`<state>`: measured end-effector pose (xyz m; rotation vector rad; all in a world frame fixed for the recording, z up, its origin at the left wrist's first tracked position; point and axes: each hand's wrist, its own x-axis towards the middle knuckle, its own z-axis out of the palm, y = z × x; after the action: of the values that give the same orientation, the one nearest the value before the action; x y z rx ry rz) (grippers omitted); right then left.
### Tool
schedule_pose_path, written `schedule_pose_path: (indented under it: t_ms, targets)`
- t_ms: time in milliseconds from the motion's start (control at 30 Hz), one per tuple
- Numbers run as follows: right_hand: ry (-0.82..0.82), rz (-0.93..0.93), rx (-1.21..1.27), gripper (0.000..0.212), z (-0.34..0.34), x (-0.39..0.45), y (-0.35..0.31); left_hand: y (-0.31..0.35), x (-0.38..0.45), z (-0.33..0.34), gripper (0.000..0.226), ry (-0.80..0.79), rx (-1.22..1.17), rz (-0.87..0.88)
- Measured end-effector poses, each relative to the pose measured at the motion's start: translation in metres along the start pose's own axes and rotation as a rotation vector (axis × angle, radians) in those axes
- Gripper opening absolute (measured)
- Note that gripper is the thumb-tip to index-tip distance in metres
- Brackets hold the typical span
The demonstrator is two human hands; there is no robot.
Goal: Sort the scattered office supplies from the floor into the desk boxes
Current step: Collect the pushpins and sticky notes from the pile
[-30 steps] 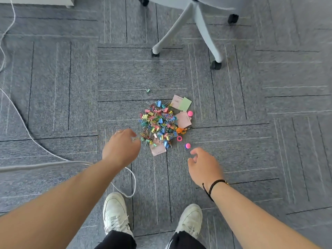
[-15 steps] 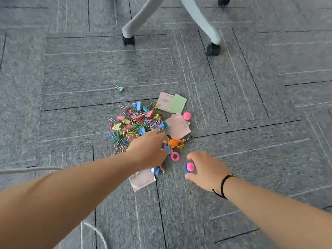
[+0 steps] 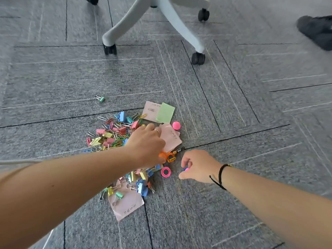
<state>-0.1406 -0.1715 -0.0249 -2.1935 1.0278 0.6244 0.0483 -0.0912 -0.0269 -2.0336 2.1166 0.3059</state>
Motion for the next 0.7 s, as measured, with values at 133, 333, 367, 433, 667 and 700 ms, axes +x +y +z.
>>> schedule_pose_path:
  t_ms: [133,333,367,433,667,700]
  targets:
    - [0.010,0.048,0.096,0.024,0.000,-0.006,0.000,0.004,0.001,0.005,0.046,-0.026,0.019,-0.007]
    - [0.076,0.081,0.261,0.019,-0.015,0.009,-0.016,0.003,-0.001,-0.001,0.035,0.057,-0.110,0.036]
    - [0.097,0.078,0.331,0.020,-0.016,0.011,-0.018,0.000,-0.004,-0.002,0.030,0.077,-0.239,-0.007]
    - [0.129,0.072,0.494,0.020,-0.018,0.014,-0.023,-0.008,-0.011,-0.006,0.020,0.099,-0.602,-0.137]
    - [0.174,0.065,0.883,0.015,-0.030,0.014,-0.048,-0.037,-0.032,-0.013,0.013,0.166,-1.430,-0.525]
    - [0.180,0.042,0.929,0.015,-0.034,0.013,-0.054,-0.039,-0.033,-0.016,0.013,0.147,-1.610,-0.566]
